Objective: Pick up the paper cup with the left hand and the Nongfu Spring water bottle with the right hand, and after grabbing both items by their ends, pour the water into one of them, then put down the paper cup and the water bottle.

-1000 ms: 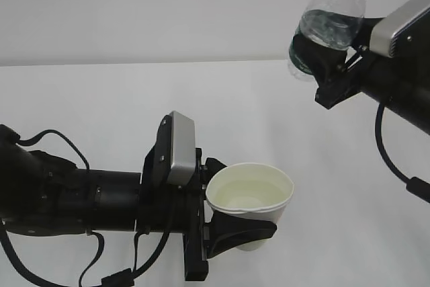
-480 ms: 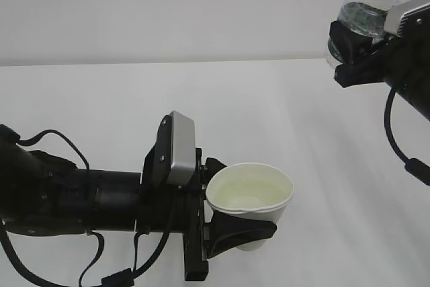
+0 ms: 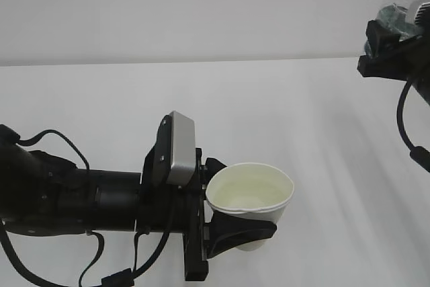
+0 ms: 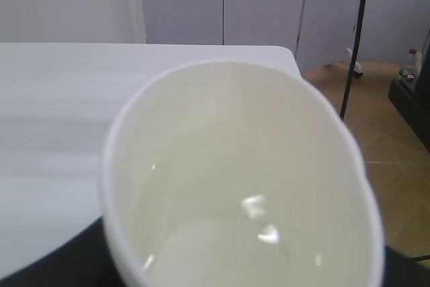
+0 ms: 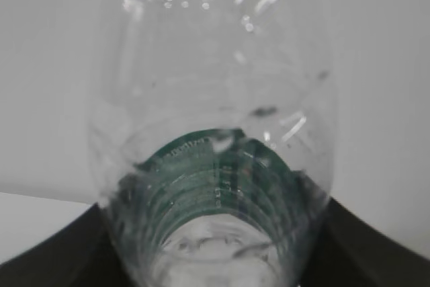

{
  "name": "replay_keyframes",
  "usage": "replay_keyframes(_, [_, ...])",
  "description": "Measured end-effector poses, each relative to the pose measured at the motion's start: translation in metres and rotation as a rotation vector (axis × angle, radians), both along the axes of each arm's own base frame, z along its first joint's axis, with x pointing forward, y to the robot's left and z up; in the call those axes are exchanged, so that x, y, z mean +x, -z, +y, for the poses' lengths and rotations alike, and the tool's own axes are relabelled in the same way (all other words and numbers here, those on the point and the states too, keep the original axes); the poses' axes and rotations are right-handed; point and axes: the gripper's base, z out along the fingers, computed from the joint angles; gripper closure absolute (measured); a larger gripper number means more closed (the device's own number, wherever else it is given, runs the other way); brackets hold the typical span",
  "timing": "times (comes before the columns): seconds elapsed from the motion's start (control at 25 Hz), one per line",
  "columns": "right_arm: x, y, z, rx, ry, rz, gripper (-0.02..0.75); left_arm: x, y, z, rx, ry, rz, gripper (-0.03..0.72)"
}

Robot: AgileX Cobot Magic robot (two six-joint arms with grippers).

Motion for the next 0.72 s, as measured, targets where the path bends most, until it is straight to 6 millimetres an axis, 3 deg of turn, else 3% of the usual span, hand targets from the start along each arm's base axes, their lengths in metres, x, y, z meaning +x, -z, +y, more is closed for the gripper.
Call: replay_keyframes(0.72, [-0.001,0.016,0.000,0.049,0.003,0.180,0.274,0.000,0.000,0.000,0.000,0.000,0.000,0.279])
